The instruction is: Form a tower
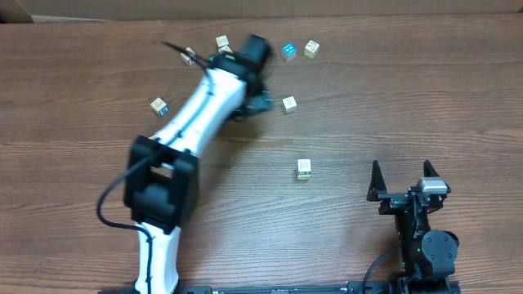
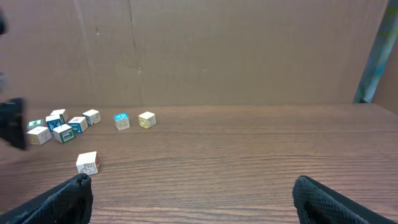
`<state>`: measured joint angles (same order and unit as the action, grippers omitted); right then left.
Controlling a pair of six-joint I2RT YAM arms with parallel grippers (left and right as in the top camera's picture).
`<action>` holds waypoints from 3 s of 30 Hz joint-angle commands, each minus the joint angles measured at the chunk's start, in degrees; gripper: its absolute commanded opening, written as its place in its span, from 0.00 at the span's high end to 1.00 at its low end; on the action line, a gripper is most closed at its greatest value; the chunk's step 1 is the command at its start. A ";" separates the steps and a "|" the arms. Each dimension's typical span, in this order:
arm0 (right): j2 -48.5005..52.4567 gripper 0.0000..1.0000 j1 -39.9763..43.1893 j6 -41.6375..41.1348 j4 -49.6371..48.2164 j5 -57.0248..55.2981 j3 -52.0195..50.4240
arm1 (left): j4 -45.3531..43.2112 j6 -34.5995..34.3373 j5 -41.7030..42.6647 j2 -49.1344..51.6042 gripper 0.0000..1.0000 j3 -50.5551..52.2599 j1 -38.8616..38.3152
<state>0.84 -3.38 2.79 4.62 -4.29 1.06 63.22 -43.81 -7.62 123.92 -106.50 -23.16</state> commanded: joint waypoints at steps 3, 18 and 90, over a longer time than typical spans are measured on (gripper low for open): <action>-0.68 0.00 0.17 0.11 -0.22 0.11 -0.61 | 4.39 5.31 -0.96 0.37 0.00 -0.87 11.39; -0.68 0.00 0.17 0.11 -0.22 0.11 -0.61 | 7.28 6.58 -1.66 0.37 0.00 -0.85 29.55; -0.68 0.00 0.17 0.11 -0.22 0.11 -0.61 | 6.80 6.56 -1.57 0.37 0.01 -0.85 31.39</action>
<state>0.84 -3.36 2.79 4.60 -4.29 1.06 70.08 -38.35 -8.45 123.92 -106.50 8.29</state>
